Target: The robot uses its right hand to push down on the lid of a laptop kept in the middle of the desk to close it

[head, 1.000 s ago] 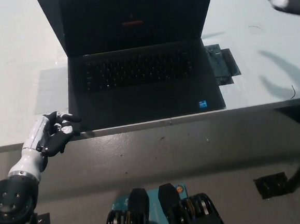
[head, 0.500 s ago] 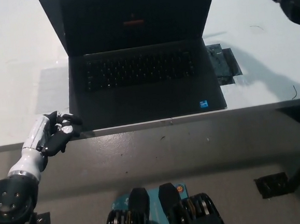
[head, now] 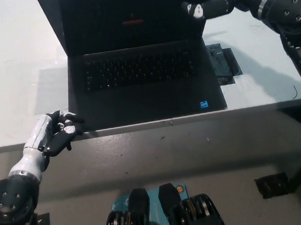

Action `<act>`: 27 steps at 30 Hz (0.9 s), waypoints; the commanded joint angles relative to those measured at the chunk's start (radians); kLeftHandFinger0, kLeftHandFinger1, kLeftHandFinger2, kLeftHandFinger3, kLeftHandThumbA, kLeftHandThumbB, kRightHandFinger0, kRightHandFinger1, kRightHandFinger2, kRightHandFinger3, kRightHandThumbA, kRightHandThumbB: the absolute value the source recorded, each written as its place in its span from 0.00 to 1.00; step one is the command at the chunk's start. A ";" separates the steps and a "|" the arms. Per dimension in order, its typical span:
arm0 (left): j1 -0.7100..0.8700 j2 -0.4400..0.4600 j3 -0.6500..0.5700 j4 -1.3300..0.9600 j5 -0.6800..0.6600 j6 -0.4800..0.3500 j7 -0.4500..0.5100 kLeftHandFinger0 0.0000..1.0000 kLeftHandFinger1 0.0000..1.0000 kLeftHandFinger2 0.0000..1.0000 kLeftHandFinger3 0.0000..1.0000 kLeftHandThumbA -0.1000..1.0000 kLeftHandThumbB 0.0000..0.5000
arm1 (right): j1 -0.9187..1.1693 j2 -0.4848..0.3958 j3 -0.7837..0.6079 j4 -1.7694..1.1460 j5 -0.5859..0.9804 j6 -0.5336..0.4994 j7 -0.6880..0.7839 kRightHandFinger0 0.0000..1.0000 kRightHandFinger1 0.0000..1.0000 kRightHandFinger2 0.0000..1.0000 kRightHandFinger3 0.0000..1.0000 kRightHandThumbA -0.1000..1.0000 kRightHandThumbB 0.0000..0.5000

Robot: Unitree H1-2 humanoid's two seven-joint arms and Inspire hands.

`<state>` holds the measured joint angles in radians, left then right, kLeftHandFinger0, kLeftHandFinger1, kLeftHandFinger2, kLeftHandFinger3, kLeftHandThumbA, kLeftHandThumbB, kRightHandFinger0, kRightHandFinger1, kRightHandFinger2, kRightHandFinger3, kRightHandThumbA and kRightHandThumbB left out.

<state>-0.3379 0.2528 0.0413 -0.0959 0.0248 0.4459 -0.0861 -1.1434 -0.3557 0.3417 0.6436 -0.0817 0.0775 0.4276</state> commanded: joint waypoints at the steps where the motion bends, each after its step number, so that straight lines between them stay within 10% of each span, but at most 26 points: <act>1: -0.031 0.015 0.002 -0.029 0.000 0.023 -0.010 0.15 0.42 0.53 0.56 0.05 0.31 | -0.087 -0.002 0.002 0.054 -0.064 -0.126 -0.010 1.00 1.00 1.00 1.00 0.57 0.95; 27: -0.008 0.024 0.003 -0.021 -0.007 -0.005 -0.021 0.11 0.38 0.49 0.54 0.07 0.32 | -0.130 -0.003 -0.057 -0.144 -0.068 -0.002 0.115 1.00 1.00 1.00 1.00 0.55 0.93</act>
<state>-0.3357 0.2530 0.0377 -0.0904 0.0212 0.4444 -0.0928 -1.2038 -0.3433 0.3172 0.5712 -0.1831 0.0239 0.4896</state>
